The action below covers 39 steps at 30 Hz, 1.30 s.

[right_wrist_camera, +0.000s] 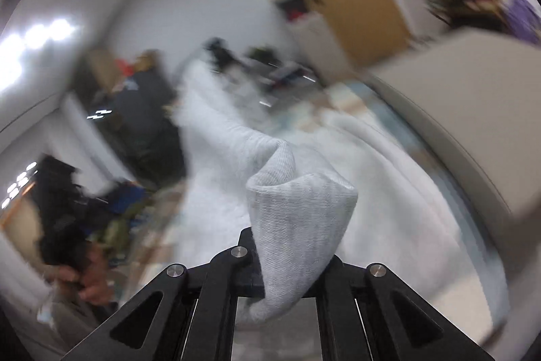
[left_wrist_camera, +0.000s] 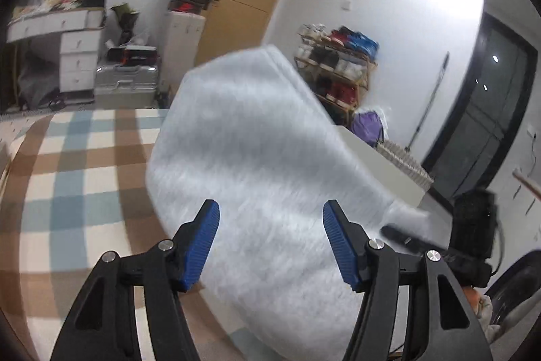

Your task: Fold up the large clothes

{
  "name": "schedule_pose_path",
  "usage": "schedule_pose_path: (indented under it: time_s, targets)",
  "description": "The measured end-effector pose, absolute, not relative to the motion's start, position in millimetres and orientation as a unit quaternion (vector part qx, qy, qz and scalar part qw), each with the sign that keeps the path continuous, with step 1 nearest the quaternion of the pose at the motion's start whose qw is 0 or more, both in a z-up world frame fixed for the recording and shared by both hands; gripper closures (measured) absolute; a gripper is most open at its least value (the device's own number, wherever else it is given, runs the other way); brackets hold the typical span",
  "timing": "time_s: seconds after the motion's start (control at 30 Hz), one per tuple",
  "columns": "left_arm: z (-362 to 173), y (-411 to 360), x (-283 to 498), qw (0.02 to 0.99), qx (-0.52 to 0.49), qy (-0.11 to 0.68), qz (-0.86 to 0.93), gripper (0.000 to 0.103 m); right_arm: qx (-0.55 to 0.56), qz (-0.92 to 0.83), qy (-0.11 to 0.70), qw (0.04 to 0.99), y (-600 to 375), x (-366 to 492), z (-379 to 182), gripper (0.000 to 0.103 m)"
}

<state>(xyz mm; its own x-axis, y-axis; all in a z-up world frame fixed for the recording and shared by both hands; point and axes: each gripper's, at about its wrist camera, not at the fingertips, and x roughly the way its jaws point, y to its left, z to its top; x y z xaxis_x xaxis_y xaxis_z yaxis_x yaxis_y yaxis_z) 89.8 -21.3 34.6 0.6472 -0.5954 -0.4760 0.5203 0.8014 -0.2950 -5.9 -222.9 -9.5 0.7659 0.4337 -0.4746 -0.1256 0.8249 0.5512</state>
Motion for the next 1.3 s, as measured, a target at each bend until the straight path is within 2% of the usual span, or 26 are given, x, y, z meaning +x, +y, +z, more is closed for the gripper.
schedule_pose_path:
  time_s: [0.13,0.23,0.33,0.4,0.43,0.47,0.5,0.57,0.6,0.63,0.67,0.77,0.83,0.97,1.07,1.3]
  targets:
    - [14.0,-72.0,105.7,0.900,0.016,0.303,-0.311,0.044,0.277,0.132,0.334,0.891,-230.4,-8.1,-31.5,0.099]
    - [-3.2,-97.2,116.3,0.882,0.039,0.338,-0.325,0.044,0.278,0.135,0.329,0.892,-231.9,-7.4,-24.7,0.099]
    - [-8.2,-115.3,109.8,0.883,0.111,0.344,-0.299,0.036,0.287,0.158,0.287,0.900,-235.1,-11.0,-6.4,0.099]
    - [-9.0,-125.5,112.2,0.881,0.131,0.348,-0.292,0.036,0.256,0.140,0.305,0.907,-232.5,-7.1,-8.9,0.099]
    - [-9.7,-123.6,119.3,0.879,0.133,0.353,-0.293,0.036,0.243,0.128,0.330,0.903,-230.9,-1.0,-15.8,0.097]
    - [-10.3,-123.6,122.9,0.876,0.133,0.356,-0.296,0.036,0.235,0.120,0.354,0.897,-231.5,2.6,-20.4,0.085]
    - [-10.8,-121.3,127.3,0.876,0.133,0.357,-0.296,0.036,0.229,0.112,0.372,0.892,-232.7,5.5,-24.2,0.080]
    - [-10.3,-115.7,123.7,0.877,0.133,0.355,-0.294,0.036,0.227,0.099,0.359,0.900,-239.9,1.0,-17.9,0.066]
    - [-12.1,-111.2,120.9,0.878,0.131,0.355,-0.294,0.036,0.223,0.091,0.349,0.906,-246.3,-4.3,-14.6,0.063]
    - [-12.4,-109.3,119.3,0.879,0.127,0.355,-0.294,0.036,0.220,0.082,0.340,0.911,-252.4,-5.5,-8.6,0.054]
    - [-13.3,-109.1,118.4,0.879,0.125,0.354,-0.293,0.036,0.223,0.082,0.337,0.911,-257.2,-4.0,-5.2,0.050]
    - [-17.1,-102.4,113.5,0.883,0.107,0.350,-0.294,0.035,0.226,0.100,0.353,0.902,-263.1,11.9,-3.2,0.047]
    - [-18.8,-99.5,115.7,0.884,0.096,0.352,-0.294,0.035,0.197,0.087,0.372,0.903,-260.4,27.9,-7.1,0.039]
    - [-21.9,-101.3,113.5,0.881,0.108,0.354,-0.294,0.035,0.166,0.083,0.455,0.871,-239.1,56.4,-46.1,0.042]
    - [-23.2,-101.0,114.7,0.878,0.111,0.360,-0.295,0.034,0.104,0.067,0.454,0.883,-214.3,52.1,-48.2,0.042]
    - [-19.2,-64.7,114.8,0.882,0.108,0.374,-0.265,0.034,0.121,0.136,0.469,0.864,-177.6,48.4,-49.8,0.043]
